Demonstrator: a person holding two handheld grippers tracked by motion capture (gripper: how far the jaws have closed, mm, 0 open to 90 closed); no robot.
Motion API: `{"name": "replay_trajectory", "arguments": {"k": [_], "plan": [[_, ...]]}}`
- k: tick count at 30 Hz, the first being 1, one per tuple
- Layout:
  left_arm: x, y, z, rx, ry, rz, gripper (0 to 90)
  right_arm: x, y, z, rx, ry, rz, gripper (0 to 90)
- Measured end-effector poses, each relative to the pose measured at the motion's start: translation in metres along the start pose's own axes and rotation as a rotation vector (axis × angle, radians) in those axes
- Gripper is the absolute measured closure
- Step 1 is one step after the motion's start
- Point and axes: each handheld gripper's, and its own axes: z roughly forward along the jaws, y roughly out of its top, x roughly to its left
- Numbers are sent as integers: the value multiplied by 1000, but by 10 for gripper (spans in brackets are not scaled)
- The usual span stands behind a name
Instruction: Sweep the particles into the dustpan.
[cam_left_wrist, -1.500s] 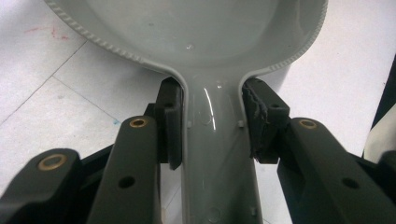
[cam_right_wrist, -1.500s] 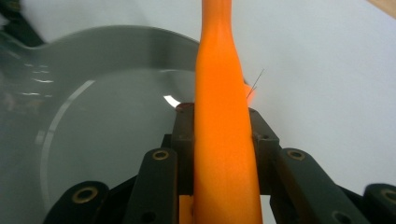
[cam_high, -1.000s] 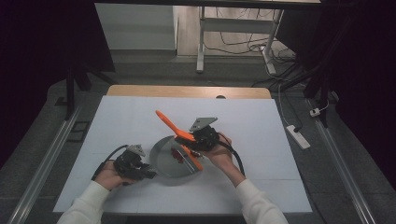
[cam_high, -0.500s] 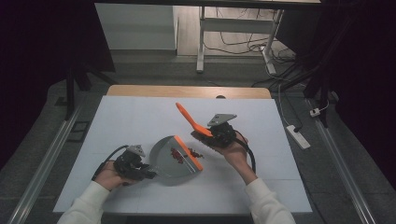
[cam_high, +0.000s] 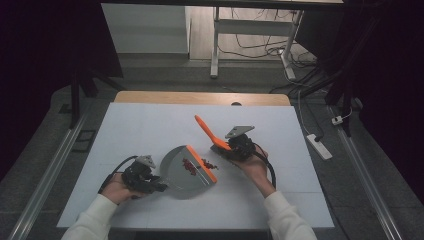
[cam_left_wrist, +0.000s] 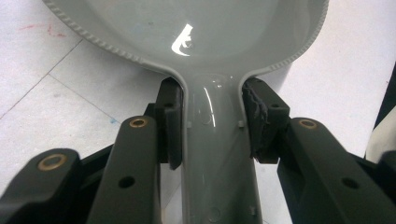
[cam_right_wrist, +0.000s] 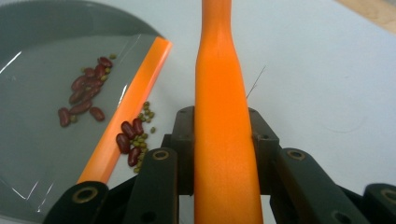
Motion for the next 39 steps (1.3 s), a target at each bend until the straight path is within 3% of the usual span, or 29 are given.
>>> {"name": "replay_trajectory", "arguments": {"k": [8,19,24,27,30,34,39], "plan": [[0,0,0,4,1,3,623,15,2,13,17,57,-23,700],[0,0,1,9,1,6,623,29,7,17,14,100,-20,700],[0,0,2,12,3,5,623,39,11,18,6,112,-42,700],[0,0,2,11,2,5,623,43,15,17,-17,161,-34,700],[0,0,2,9,1,5,623,50,18,17,-23,173,-65,700],[0,0,2,8,4,8,623,49,22,9,-56,157,-68,700],[0,0,1,4,0,6,623,36,21,-1,-79,115,-39,700]]}}
